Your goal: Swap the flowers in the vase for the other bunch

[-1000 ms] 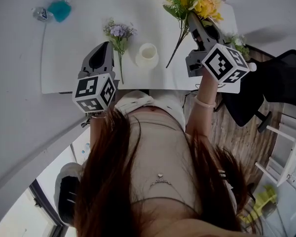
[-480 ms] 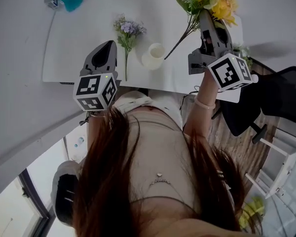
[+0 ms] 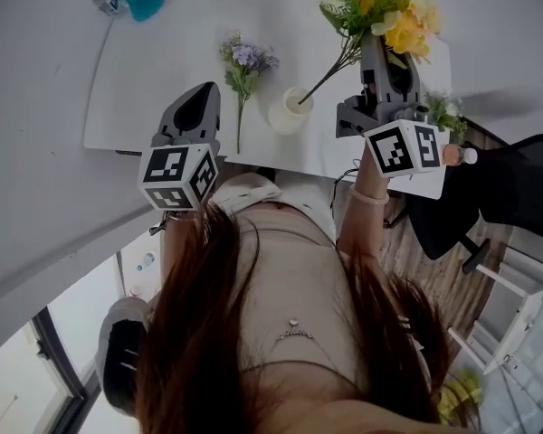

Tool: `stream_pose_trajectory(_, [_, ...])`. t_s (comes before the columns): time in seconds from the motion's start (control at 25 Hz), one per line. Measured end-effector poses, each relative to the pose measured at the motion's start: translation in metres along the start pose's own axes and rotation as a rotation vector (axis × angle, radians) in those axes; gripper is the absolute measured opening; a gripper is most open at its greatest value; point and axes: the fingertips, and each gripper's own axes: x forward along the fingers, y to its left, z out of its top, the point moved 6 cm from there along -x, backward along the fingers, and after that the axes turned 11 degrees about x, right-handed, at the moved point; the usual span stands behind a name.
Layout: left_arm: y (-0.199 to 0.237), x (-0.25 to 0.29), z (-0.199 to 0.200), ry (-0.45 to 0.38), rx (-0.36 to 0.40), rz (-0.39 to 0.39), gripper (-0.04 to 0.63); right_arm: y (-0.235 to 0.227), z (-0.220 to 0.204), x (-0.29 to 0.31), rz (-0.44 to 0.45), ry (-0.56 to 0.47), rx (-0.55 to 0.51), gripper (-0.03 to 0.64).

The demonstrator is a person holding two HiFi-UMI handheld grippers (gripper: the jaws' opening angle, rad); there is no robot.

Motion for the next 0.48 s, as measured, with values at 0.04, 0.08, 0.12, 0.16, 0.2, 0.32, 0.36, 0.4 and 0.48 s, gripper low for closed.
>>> stream_pose_trajectory(0.04, [0.001, 0.0, -0.001, 0.001, -0.002, -0.001, 0.003, 0.002, -0.004, 0.0, 0.003, -0.001, -0.018, 0.135])
stream_pose_trajectory(0.08, [0.001, 0.0, -0.002, 0.004, -0.002, -0.004, 0.003, 0.004, -0.008, -0.001, 0.006, 0.0, -0.033, 0.135])
stream_pose_trajectory(0.12, [0.002, 0.0, -0.003, 0.005, -0.002, -0.007, 0.003, 0.006, -0.013, -0.001, 0.009, 0.003, -0.047, 0.135])
stream_pose_trajectory(0.16, [0.002, 0.001, -0.003, 0.005, 0.0, -0.012, 0.003, 0.007, -0.017, -0.002, 0.013, 0.008, -0.058, 0.137])
stream_pose_trajectory(0.2, [0.002, 0.001, -0.003, 0.002, 0.001, -0.019, 0.003, 0.008, -0.022, -0.003, 0.016, 0.013, -0.068, 0.137])
stream_pose_trajectory(0.32, [-0.001, 0.002, 0.0, -0.019, 0.002, -0.035, 0.003, 0.009, -0.034, -0.006, 0.02, 0.032, -0.086, 0.137])
stream_pose_trajectory(0.36, [-0.001, 0.002, 0.001, -0.026, 0.002, -0.037, 0.003, 0.01, -0.037, -0.007, 0.02, 0.038, -0.092, 0.137])
stream_pose_trajectory(0.4, [-0.002, 0.002, 0.002, -0.031, 0.001, -0.04, 0.003, 0.011, -0.039, -0.008, 0.02, 0.044, -0.099, 0.137])
stream_pose_trajectory(0.48, [-0.002, 0.002, 0.003, -0.039, -0.005, -0.045, 0.003, 0.012, -0.043, -0.009, 0.019, 0.052, -0.116, 0.137])
